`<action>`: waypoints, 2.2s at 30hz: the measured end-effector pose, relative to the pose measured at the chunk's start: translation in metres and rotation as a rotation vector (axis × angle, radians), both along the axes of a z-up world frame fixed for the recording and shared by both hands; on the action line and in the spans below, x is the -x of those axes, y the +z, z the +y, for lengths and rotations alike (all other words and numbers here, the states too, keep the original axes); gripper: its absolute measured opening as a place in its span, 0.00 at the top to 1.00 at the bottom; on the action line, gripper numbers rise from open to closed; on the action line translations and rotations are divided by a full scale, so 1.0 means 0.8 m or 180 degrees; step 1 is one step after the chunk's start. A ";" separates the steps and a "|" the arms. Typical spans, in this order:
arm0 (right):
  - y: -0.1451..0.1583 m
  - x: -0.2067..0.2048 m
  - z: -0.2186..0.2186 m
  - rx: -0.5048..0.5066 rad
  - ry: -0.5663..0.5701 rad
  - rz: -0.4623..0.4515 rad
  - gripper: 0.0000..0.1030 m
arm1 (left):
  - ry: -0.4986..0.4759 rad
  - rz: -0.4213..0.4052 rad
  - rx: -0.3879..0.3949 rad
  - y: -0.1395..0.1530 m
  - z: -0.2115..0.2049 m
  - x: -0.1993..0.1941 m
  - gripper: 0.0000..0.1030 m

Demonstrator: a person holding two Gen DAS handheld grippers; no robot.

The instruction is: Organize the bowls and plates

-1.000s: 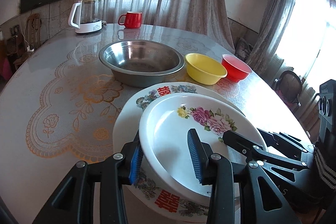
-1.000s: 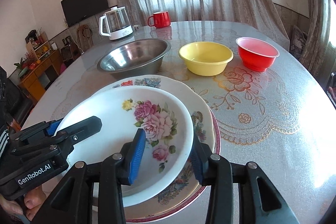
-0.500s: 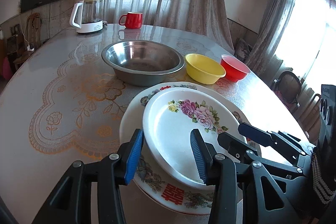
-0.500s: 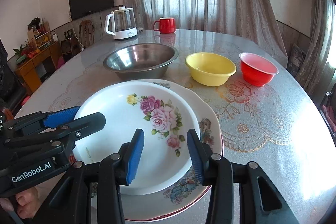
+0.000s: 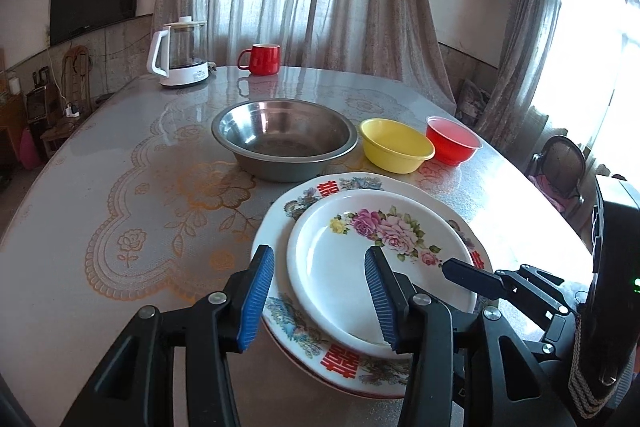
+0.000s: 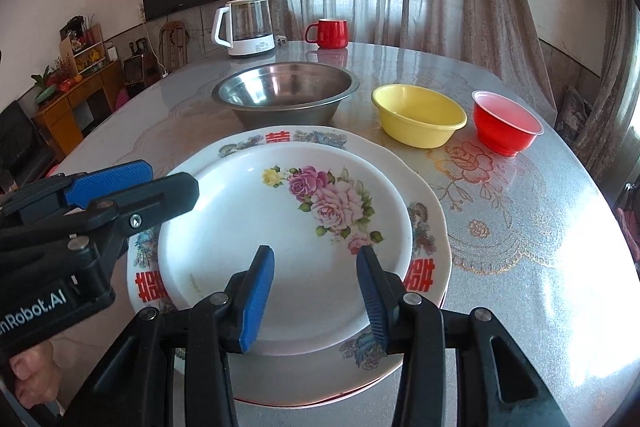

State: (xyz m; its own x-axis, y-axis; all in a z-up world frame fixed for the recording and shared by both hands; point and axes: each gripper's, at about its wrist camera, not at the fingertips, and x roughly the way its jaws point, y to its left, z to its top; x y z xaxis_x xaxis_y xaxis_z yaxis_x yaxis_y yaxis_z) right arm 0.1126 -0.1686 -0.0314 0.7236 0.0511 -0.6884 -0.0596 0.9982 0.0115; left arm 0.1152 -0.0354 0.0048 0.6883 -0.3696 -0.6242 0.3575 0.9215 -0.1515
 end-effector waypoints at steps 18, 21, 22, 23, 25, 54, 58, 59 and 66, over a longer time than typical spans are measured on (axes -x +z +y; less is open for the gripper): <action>0.000 0.013 0.006 -0.0191 0.0099 0.0001 0.58 | 0.0408 0.0053 -0.0132 0.000 0.031 0.011 0.48; 0.002 0.017 0.002 -0.0317 0.0113 0.0000 0.58 | 0.0414 0.0035 -0.0155 0.000 0.030 0.014 0.48; 0.003 0.018 0.001 -0.0340 0.0107 -0.0006 0.58 | 0.0420 0.0029 -0.0163 0.000 0.031 0.014 0.48; 0.004 0.019 -0.001 -0.0359 0.0099 -0.0017 0.58 | 0.0427 0.0027 -0.0169 0.000 0.031 0.015 0.48; 0.006 0.021 -0.003 -0.0402 0.0078 -0.0037 0.58 | 0.0440 0.0028 -0.0173 0.001 0.031 0.015 0.48; 0.021 0.020 -0.022 -0.0700 0.0005 -0.0132 0.49 | 0.0573 0.0227 -0.0187 -0.008 0.039 0.002 0.45; 0.024 0.017 -0.024 -0.0717 0.0006 -0.0139 0.49 | 0.0546 0.0259 -0.0175 -0.010 0.039 -0.001 0.41; 0.025 0.017 -0.025 -0.0713 0.0009 -0.0145 0.49 | 0.0554 0.0248 -0.0182 -0.010 0.039 -0.002 0.41; 0.025 0.009 -0.032 -0.0814 -0.0009 -0.0117 0.49 | 0.0596 0.0280 -0.0216 -0.011 0.042 -0.010 0.39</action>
State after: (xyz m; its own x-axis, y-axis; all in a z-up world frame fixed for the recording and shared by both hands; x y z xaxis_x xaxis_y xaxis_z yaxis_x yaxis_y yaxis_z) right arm 0.1057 -0.1944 -0.0115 0.7482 0.2181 -0.6266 -0.0618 0.9632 0.2615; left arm 0.1231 -0.0019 -0.0044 0.6827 -0.1955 -0.7041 0.1673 0.9798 -0.1098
